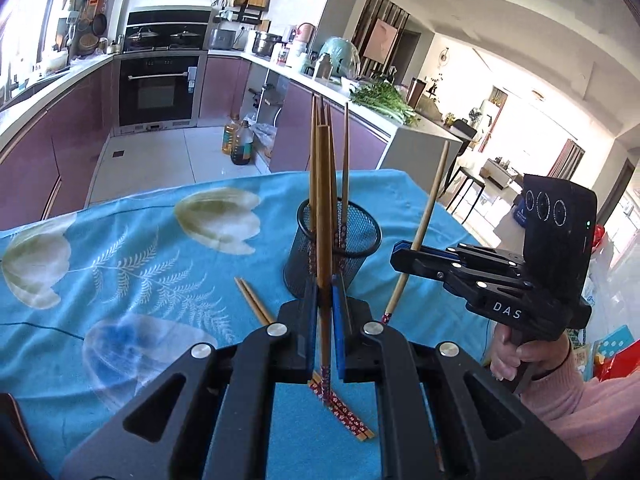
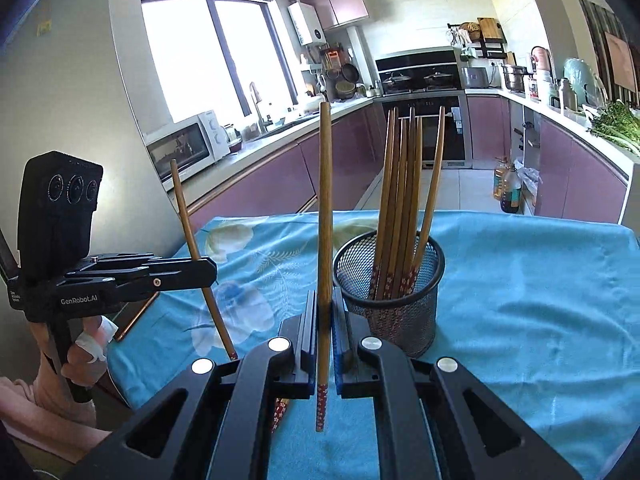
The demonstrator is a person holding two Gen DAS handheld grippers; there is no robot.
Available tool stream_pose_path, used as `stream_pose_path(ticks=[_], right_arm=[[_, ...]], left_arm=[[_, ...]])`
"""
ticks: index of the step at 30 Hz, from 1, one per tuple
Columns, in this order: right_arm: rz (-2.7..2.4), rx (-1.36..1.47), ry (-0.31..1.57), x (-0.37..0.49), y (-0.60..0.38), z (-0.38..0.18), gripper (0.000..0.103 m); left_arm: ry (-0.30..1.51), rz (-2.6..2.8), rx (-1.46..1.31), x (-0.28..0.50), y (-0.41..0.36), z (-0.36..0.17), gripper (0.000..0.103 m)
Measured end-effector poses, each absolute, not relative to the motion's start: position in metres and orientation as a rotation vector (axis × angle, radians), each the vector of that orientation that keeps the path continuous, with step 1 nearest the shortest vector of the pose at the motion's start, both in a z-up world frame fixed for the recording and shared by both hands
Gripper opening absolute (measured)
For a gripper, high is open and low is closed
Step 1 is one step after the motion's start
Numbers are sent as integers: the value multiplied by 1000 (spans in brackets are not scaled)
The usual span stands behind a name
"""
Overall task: Organize utensils
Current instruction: 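Lift the left gripper's chopstick over the mesh cup while the right gripper raises its own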
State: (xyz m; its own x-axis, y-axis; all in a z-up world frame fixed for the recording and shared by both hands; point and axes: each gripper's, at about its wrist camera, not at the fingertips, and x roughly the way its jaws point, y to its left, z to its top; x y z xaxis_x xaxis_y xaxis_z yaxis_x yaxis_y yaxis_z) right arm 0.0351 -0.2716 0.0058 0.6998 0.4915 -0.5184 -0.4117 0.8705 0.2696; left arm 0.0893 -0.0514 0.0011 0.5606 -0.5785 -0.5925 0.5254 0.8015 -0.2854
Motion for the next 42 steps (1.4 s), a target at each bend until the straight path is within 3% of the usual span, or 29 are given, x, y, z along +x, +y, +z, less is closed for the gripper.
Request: stream_pose_path(ticks=[42], right_arm=[[483, 102, 446, 46, -274, 62, 6]], left_arm=[[557, -701, -47, 118, -91, 68, 8]])
